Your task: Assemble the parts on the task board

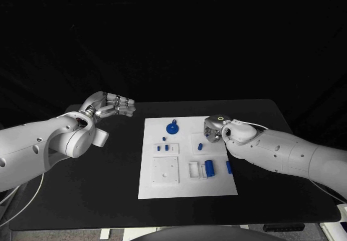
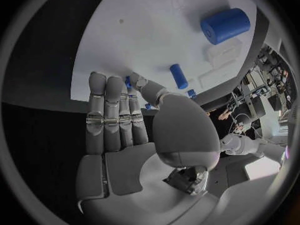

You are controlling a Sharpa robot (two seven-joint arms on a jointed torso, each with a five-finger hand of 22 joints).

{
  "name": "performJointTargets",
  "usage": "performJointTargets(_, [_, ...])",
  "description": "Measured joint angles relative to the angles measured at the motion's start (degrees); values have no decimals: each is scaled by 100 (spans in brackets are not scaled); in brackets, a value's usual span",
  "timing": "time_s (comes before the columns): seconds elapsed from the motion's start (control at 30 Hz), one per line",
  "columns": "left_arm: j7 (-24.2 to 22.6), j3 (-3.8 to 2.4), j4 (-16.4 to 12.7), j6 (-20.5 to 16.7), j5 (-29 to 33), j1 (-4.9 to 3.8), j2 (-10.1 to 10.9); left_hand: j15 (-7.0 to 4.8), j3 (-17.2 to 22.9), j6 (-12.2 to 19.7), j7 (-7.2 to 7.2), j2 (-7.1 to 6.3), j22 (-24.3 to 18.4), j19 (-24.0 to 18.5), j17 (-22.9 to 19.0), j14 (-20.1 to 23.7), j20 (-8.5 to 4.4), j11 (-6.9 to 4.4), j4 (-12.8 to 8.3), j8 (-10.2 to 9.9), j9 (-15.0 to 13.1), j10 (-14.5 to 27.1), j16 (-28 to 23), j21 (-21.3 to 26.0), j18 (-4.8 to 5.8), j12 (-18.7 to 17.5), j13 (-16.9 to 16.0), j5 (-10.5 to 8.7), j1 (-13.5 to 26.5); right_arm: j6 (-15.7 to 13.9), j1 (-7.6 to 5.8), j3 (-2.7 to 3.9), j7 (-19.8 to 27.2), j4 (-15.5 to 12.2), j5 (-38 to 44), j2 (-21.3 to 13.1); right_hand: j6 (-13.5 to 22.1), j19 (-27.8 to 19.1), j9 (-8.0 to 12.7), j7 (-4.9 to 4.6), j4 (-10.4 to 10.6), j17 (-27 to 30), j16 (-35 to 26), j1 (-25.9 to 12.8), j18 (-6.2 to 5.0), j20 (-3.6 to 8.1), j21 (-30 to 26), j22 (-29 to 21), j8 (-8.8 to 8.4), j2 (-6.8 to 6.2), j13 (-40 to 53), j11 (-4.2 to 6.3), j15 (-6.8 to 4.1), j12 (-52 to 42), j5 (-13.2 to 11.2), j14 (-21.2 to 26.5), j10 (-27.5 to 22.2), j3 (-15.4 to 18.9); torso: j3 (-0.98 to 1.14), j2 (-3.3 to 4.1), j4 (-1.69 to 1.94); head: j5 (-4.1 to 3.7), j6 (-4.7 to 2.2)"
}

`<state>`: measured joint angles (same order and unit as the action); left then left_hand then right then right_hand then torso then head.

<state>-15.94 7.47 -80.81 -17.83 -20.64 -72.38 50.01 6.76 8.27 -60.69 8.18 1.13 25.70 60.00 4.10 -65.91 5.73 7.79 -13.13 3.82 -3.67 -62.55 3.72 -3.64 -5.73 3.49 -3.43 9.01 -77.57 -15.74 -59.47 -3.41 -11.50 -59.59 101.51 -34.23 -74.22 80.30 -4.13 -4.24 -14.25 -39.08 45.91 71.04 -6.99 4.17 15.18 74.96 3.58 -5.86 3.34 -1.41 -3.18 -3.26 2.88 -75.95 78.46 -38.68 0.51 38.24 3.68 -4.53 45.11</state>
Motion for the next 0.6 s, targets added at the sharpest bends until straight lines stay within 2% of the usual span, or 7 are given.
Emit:
performJointTargets(0.17, [1,0,15,11,1,0,-1,0,0,0,0,0,-13,0,0,0,0,0,0,0,0,0,0,0,0,0,0,0,0,-147,27,-9,-24,-108,7,-73,-2,9,-20,2,-6,-57,0,-2,13,-6,19,0,-1,0,0,1,0,0,-5,-1,1,-23,0,-1,-2,15,-2])
performJointTargets(0.23, [2,0,27,13,1,0,-1,0,0,0,0,0,-13,0,0,0,0,0,0,0,0,0,0,-22,0,0,0,0,0,-194,34,10,-23,-165,4,-116,-5,9,-32,5,-6,-72,0,-3,32,-6,32,0,-1,0,1,10,-1,-1,-5,-2,11,-23,0,-3,-5,21,-3])
performJointTargets(0.4, [3,0,54,17,2,0,0,0,0,0,0,0,-12,0,0,0,0,0,0,0,0,0,0,-22,0,0,0,0,0,-297,4,153,29,-302,-40,-213,-6,15,-34,6,4,-116,-27,-3,44,-1,32,-1,-1,-1,3,19,-2,-1,-22,-3,20,-34,3,-7,-17,33,-18])
performJointTargets(0.6, [4,0,70,19,4,0,3,0,0,0,0,0,-19,12,0,0,-12,0,0,0,0,0,0,-22,0,0,0,0,0,-366,-64,286,134,-437,-144,-331,-5,16,-28,6,5,-136,-49,-3,51,0,32,-1,-11,-1,3,19,-2,-1,-27,-3,20,-33,11,-12,-37,43,-27])
